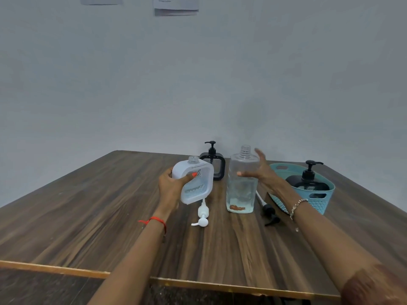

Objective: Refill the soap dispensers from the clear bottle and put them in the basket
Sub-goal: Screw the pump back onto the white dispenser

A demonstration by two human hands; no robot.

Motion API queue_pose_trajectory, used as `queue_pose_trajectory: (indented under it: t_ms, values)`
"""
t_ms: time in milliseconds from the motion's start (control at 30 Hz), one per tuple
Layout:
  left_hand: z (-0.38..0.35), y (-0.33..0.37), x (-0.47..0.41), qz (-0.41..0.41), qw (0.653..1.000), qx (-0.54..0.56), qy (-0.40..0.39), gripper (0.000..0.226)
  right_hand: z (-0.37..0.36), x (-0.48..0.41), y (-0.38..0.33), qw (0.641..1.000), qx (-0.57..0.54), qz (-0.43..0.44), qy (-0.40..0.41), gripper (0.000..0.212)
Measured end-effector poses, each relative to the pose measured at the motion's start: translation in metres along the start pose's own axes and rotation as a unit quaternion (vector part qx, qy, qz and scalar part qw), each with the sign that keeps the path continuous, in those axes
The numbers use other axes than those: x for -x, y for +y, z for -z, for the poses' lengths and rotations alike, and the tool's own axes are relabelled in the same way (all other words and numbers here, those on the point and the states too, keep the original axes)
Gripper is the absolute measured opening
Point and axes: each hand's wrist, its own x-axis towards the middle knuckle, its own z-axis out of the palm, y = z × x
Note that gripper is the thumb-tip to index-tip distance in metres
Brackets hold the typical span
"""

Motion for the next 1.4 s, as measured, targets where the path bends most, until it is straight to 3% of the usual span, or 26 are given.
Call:
queue_pose_trajectory:
  t_ms: [100, 167, 200, 267, 333, 367, 467, 600, 700, 800, 867, 933, 1033, 1133, 1300, 1400]
  values:
    - [0.002, 0.002, 0.0, -0.004, 1.0, 0.006, -0.001, 0.035, -0.013, 0.013, -0.015, 0.972, 0.074, 0.155, 0.158, 0.088]
    - [0.003, 0.002, 0.0, -0.004, 1.0, 0.005, 0.003, 0.039, -0.025, 0.022, -0.016, 0.904, 0.197, 0.319, 0.205, 0.058]
    - [0.004, 0.003, -0.001, -0.004, 1.0, 0.004, 0.007, 0.041, -0.034, 0.027, -0.014, 0.862, 0.275, 0.385, 0.183, 0.046]
    - [0.006, 0.004, -0.001, -0.007, 1.0, 0.005, 0.011, 0.043, -0.052, 0.035, 0.001, 0.791, 0.41, 0.452, 0.04, 0.038]
    - [0.008, 0.004, -0.001, -0.009, 1.0, 0.007, 0.014, 0.045, -0.072, 0.041, 0.024, 0.727, 0.525, 0.428, -0.115, 0.045]
    - [0.009, 0.003, -0.001, -0.008, 1.0, 0.007, 0.017, 0.046, -0.081, 0.042, 0.036, 0.7, 0.564, 0.409, -0.155, 0.05]
    - [0.013, 0.0, 0.0, -0.007, 1.0, 0.003, 0.024, 0.05, -0.1, 0.044, 0.059, 0.683, 0.601, 0.37, -0.187, 0.056]
    - [0.017, -0.002, 0.001, 0.002, 1.0, 0.003, 0.023, 0.051, -0.112, 0.047, 0.056, 0.656, 0.621, 0.37, -0.217, 0.029]
    - [0.018, 0.0, -0.001, 0.0, 1.0, 0.007, 0.021, 0.05, -0.109, 0.046, 0.054, 0.696, 0.583, 0.347, -0.236, 0.029]
    - [0.016, 0.001, -0.002, 0.005, 1.0, 0.011, 0.018, 0.05, -0.101, 0.047, 0.038, 0.832, 0.421, 0.277, -0.232, 0.024]
    - [0.014, 0.002, -0.001, 0.005, 1.0, 0.007, 0.022, 0.049, -0.093, 0.045, 0.015, 0.92, 0.282, 0.225, -0.154, 0.021]
    - [0.011, 0.002, 0.0, 0.008, 1.0, 0.01, 0.016, 0.047, -0.083, 0.044, -0.018, 0.969, 0.158, 0.179, -0.069, 0.022]
    - [0.006, 0.004, 0.003, 0.016, 1.0, 0.018, 0.004, 0.048, -0.068, 0.036, -0.067, 0.984, 0.006, 0.178, 0.01, 0.021]
    - [-0.001, 0.005, 0.006, 0.018, 1.0, 0.021, -0.015, 0.049, -0.057, 0.02, -0.099, 0.978, -0.065, 0.189, 0.063, 0.013]
    - [-0.009, 0.01, 0.011, 0.018, 0.999, 0.003, -0.045, 0.05, -0.054, 0.0, -0.115, 0.982, -0.004, 0.18, 0.065, 0.035]
    - [-0.013, 0.015, 0.015, 0.014, 0.998, -0.005, -0.054, 0.052, -0.057, -0.002, -0.116, 0.983, 0.063, 0.165, 0.045, 0.03]
